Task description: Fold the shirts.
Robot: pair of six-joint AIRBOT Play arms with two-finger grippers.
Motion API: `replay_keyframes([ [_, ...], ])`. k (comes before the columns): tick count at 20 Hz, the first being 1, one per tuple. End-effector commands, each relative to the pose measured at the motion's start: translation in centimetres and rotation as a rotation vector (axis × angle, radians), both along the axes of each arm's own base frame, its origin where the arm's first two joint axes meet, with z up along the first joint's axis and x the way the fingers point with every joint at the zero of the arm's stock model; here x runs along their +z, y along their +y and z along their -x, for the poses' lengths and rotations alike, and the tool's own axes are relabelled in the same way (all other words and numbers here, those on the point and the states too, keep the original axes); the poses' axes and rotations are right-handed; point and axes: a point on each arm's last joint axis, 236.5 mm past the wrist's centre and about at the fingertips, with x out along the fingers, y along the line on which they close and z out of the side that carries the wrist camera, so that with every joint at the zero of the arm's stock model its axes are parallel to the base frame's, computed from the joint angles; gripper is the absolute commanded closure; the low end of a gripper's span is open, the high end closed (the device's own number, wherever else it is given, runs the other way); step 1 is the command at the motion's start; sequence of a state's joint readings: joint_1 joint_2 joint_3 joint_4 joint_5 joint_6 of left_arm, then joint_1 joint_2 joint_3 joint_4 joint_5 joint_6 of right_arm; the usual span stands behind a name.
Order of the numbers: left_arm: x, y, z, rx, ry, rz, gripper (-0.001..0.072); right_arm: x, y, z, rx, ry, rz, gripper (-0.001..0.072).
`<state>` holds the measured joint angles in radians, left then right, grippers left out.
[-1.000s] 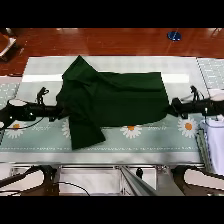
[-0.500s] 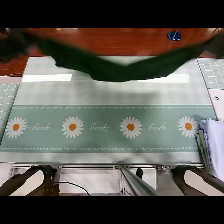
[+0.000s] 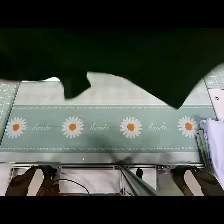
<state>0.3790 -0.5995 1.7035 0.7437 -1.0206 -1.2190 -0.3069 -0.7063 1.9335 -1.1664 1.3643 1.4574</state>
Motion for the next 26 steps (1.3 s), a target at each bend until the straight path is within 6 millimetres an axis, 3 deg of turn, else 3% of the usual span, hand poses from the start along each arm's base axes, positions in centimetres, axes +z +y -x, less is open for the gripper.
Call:
replay_keyframes([
  [1, 0.6, 2.7, 7.3, 0.268, -0.088, -0.099, 0.0685, 0.8, -0.4, 5.9, -0.097, -0.061, 0.037, 0.0694],
  [2, 0.2, 3.4, 8.1, 0.289, -0.085, -0.088, 0.0685, 0.2, -0.4, 6.4, -0.101, -0.038, 0.042, 0.0694],
  [4, -1.9, 4.3, 7.3, 0.289, -0.016, -0.083, 0.0686, -1.7, -0.5, 6.1, -0.098, 0.037, 0.038, 0.0694],
  [6, -5.4, 5.6, 4.4, 0.301, 0.104, -0.083, 0.0685, -3.9, -0.5, 4.6, -0.075, 0.112, 0.015, 0.0694],
  [8, -9.8, 6.8, 0.4, 0.308, 0.218, -0.071, 0.0685, -7.4, -0.6, 2.3, -0.05, 0.22, -0.025, 0.0694],
  [12, -20.3, 6.7, -8.8, 0.202, 0.474, 0.058, 0.0685, -17.6, 0.6, -4.5, 0.099, 0.484, -0.147, 0.0694],
  [16, -31.7, 5.2, -16.9, 0.094, 0.798, 0.094, 0.0685, -27.4, 0.1, -13.2, 0.163, 0.645, -0.323, 0.0694],
  [18, -36.4, 4.3, -21.3, 0.08, 0.874, 0.105, 0.0685, -32.2, -0.9, -17.2, 0.164, 0.738, -0.368, 0.0693],
  [22, -41.0, 4.5, -30.3, 0.138, 0.89, 0.23, 0.0686, -40.5, -1.0, -24.1, 0.161, 0.871, -0.469, 0.0694],
  [26, -46.5, 3.6, -35.5, 0.117, 1.024, 0.248, 0.0686, -44.0, -2.2, -32.2, 0.109, 0.848, -0.454, 0.0694],
])
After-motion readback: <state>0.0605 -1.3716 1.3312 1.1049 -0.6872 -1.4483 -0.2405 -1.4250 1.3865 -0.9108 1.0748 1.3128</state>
